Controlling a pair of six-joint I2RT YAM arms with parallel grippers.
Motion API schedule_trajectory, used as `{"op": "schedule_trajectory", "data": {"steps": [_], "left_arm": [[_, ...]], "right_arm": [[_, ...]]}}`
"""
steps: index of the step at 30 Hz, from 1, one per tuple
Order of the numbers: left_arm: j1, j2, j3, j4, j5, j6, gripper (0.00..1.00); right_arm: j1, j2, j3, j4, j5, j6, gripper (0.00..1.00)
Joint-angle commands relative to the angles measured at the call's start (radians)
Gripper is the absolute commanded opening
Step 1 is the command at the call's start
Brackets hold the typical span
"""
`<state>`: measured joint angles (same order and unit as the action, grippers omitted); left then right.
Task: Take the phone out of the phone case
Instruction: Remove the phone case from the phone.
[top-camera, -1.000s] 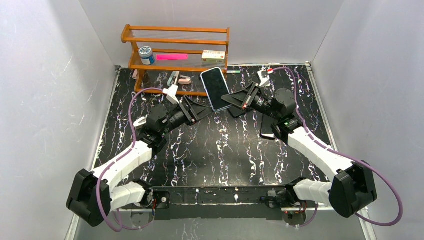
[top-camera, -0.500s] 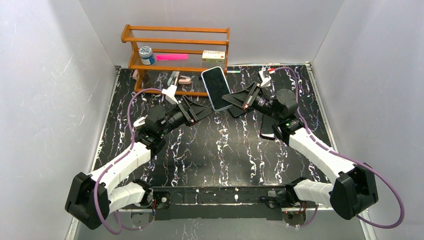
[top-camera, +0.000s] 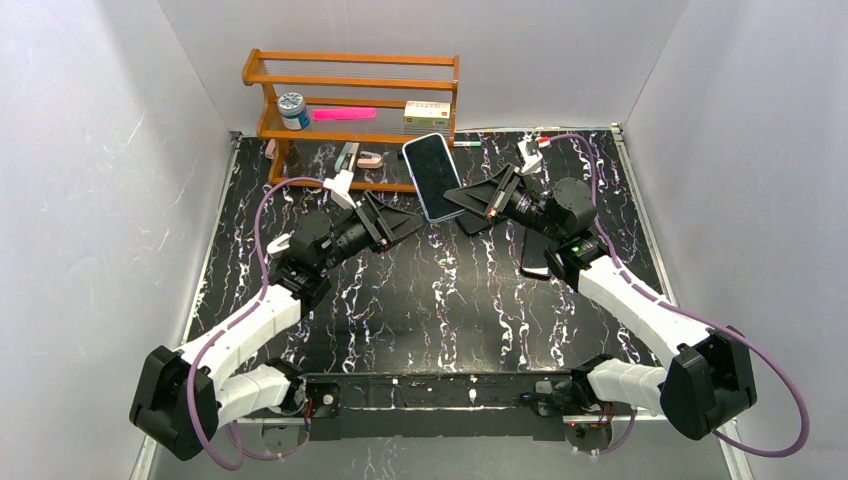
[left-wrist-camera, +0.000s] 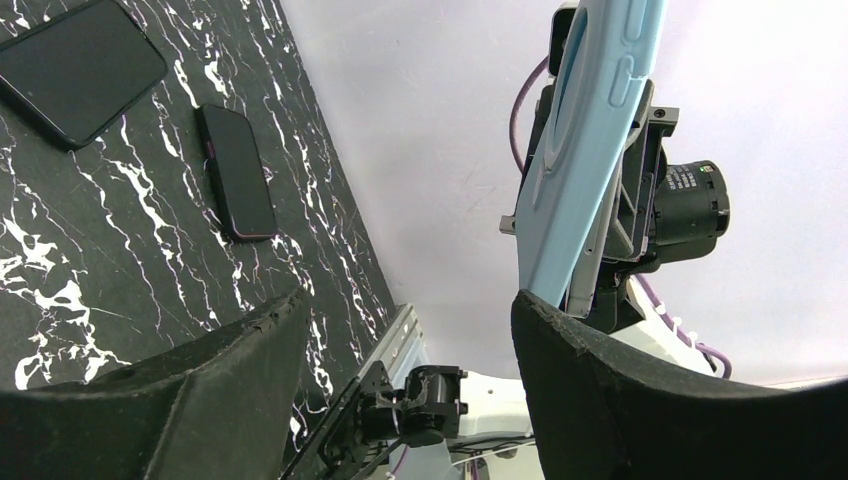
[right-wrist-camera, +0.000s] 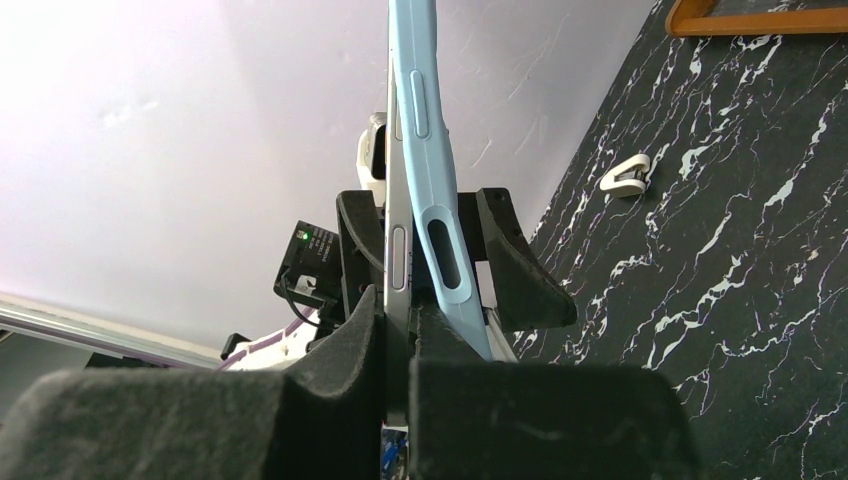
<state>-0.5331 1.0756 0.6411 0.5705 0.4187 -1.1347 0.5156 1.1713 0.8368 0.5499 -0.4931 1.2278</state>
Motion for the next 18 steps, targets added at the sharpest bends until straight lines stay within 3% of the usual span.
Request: {"op": "schedule_trajectory", "data": {"steps": [1,18], "left_arm": [[-0.008,-0.032,0.029,0.05,0.043,-0.01,0.71],[-0.008,-0.054,0.011,0.048,0.037,-0.024,0.72]], "right_arm": [[-0.005,-0.029,0.007,0.077,0.038,-0.017,0.01],[-0.019,-0.035,0.003,0.051,0.047,-0.025,0.01]]}}
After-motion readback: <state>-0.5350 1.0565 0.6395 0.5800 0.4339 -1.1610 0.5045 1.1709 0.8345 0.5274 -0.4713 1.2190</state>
